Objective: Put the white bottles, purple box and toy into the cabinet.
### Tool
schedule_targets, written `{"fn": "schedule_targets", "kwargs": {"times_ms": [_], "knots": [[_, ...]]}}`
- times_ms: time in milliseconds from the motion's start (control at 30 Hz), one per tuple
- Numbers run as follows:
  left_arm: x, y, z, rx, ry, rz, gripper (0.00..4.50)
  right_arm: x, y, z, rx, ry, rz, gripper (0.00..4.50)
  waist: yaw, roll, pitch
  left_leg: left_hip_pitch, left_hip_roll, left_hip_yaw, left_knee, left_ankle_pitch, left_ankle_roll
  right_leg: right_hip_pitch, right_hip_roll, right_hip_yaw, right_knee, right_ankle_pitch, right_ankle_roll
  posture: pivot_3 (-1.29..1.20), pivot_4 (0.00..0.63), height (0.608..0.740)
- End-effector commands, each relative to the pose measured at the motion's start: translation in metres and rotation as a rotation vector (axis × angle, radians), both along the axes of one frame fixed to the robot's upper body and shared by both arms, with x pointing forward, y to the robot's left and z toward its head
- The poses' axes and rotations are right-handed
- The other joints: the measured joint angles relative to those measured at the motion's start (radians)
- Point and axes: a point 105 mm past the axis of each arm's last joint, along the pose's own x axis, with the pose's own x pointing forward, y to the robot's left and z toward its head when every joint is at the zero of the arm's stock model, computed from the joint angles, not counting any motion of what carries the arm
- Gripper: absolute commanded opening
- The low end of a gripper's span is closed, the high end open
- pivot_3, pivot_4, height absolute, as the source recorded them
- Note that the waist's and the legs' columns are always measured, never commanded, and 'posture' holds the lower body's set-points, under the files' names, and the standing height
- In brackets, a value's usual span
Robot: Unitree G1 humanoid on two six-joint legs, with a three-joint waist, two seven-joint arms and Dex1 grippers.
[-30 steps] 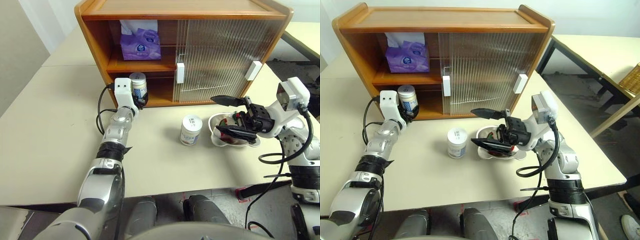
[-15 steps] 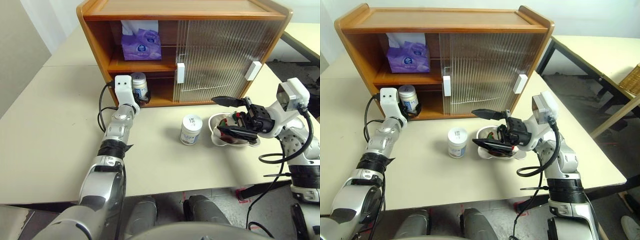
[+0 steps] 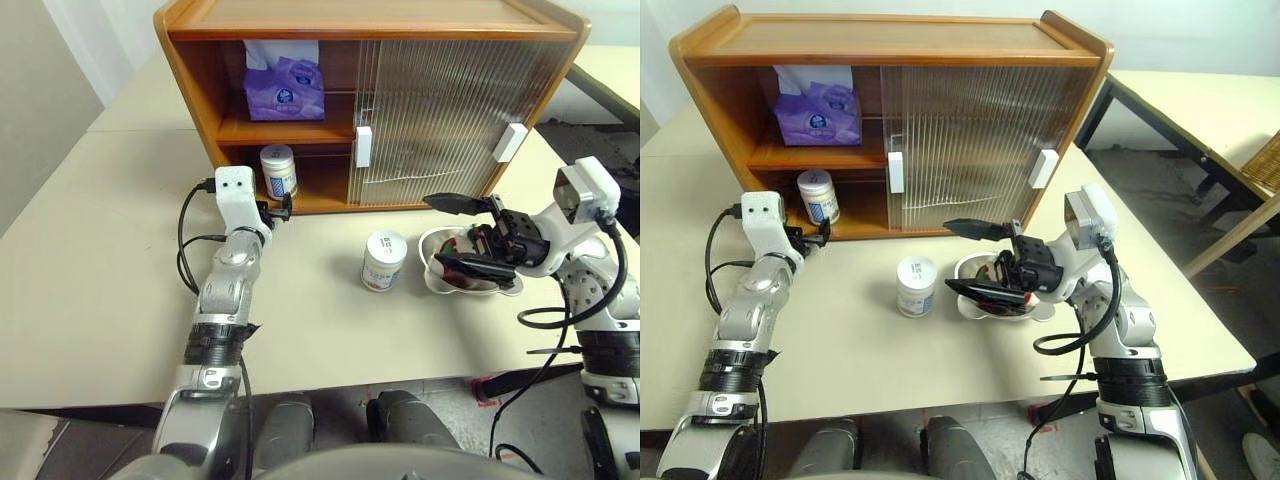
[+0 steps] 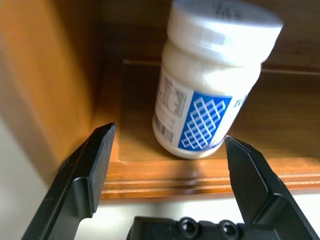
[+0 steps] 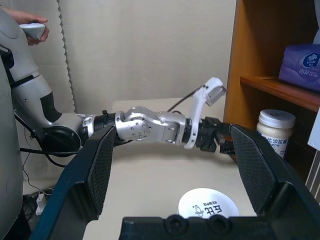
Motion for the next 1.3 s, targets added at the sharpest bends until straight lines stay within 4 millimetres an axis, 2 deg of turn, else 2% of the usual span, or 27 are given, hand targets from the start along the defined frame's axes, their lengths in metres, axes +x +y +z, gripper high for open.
{"fn": "schedule_targets", "kwargs": {"times_ms": [33, 67, 167, 333, 533, 967, 1300], "knots": [[-0.006, -0.010, 0.007, 0.042, -0.010, -0.044, 4.48, 0.001, -0.003, -0.002, -0.013, -0.002, -0.008, 4.50, 0.001, 0.000, 0.000, 0.000, 0.000, 0.000, 0.000, 0.000, 0.000, 0.000, 0.000, 0.000, 0.000, 0.000, 0.000, -0.02, 0.065, 0.740], [-0.007, -0.008, 0.012, 0.053, -0.036, -0.030, 4.48, 0.001, -0.004, -0.003, -0.012, -0.002, -0.008, 4.50, 0.001, 0.000, 0.000, 0.000, 0.000, 0.000, 0.000, 0.000, 0.000, 0.000, 0.000, 0.000, 0.000, 0.000, -0.001, -0.02, 0.065, 0.740], [-0.008, -0.004, 0.017, 0.076, -0.068, -0.010, 3.84, 0.002, -0.005, -0.004, -0.012, -0.002, -0.009, 4.50, 0.002, 0.000, 0.000, 0.000, 0.000, 0.000, 0.000, 0.000, 0.000, 0.000, 0.000, 0.000, 0.000, 0.002, -0.005, -0.02, 0.066, 0.740], [-0.009, -0.003, 0.008, 0.067, -0.042, -0.007, 2.12, 0.002, -0.005, -0.006, -0.013, -0.001, -0.009, 4.50, 0.004, 0.000, 0.000, 0.000, 0.000, 0.000, 0.000, -0.001, -0.001, 0.000, 0.000, 0.000, 0.000, 0.002, -0.006, -0.03, 0.064, 0.740], [-0.008, -0.003, 0.010, 0.049, -0.058, 0.022, 0.02, 0.002, -0.008, -0.007, -0.016, -0.002, -0.013, 4.50, 0.004, 0.000, 0.000, 0.000, 0.000, 0.000, 0.000, -0.001, -0.001, 0.000, 0.000, 0.001, 0.000, 0.002, -0.006, -0.03, 0.061, 0.740], [-0.002, 0.006, 0.008, 0.056, -0.045, 0.087, 0.02, 0.002, -0.008, -0.003, -0.025, -0.010, -0.013, 4.50, 0.003, 0.000, 0.000, 0.000, 0.000, 0.000, 0.000, -0.001, -0.001, 0.000, -0.001, 0.001, 0.000, 0.002, -0.006, -0.04, 0.056, 0.740], [0.015, 0.010, 0.005, 0.100, -0.028, 0.085, 0.02, 0.002, -0.004, 0.002, -0.025, -0.013, -0.016, 4.50, 0.003, 0.000, 0.000, 0.001, 0.000, 0.000, 0.000, -0.001, -0.001, 0.000, -0.001, 0.001, 0.000, 0.002, -0.006, -0.05, 0.059, 0.740]]}}
